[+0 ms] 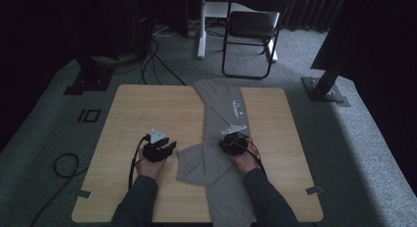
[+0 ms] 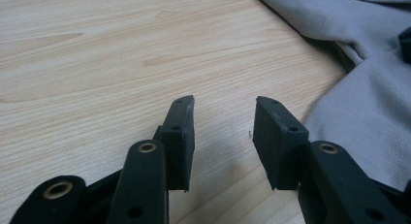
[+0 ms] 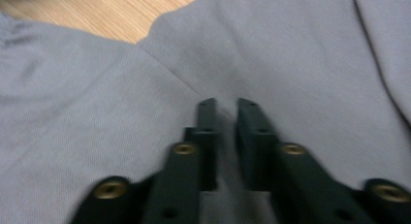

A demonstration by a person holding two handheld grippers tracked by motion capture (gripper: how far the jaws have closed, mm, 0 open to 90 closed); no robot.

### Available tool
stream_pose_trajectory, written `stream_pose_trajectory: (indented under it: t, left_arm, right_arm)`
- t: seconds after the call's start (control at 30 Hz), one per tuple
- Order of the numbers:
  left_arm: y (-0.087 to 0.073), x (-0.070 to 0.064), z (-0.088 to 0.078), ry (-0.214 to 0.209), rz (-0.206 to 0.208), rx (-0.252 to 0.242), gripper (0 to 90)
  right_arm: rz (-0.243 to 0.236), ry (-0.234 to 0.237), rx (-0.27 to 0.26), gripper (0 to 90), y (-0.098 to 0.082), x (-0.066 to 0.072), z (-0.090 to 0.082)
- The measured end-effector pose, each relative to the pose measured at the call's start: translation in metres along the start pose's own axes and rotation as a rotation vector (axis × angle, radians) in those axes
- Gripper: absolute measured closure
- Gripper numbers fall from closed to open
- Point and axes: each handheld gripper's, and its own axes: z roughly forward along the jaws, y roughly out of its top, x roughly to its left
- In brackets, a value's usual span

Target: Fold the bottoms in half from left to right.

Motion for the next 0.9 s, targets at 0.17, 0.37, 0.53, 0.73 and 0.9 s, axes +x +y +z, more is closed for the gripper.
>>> stream_pose_trajectory:
  t: [0.17,0.37,0.53,0.73,0.9]
  left_arm:
    - [0.000,0.000,0.000,0.000,-0.001,0.000,60.3]
    - [0.000,-0.001,0.000,0.002,0.003,0.003,60.4]
    - [0.000,-0.001,0.000,0.002,0.003,0.003,60.4]
    - [0.000,-0.002,0.000,0.003,0.012,0.009,60.3]
    - [0.000,-0.002,0.001,0.002,0.014,0.011,60.4]
  right_arm:
    - [-0.004,0.003,-0.025,88.4,-0.010,0.002,-0.016]
    - [-0.003,0.014,-0.022,88.5,-0.032,0.001,-0.042]
    - [0.002,0.005,-0.010,88.5,-0.058,-0.002,-0.068]
    - [0.019,-0.001,0.008,88.5,-0.091,-0.004,-0.094]
    - [0.041,-0.002,0.015,87.6,-0.109,-0.004,-0.106]
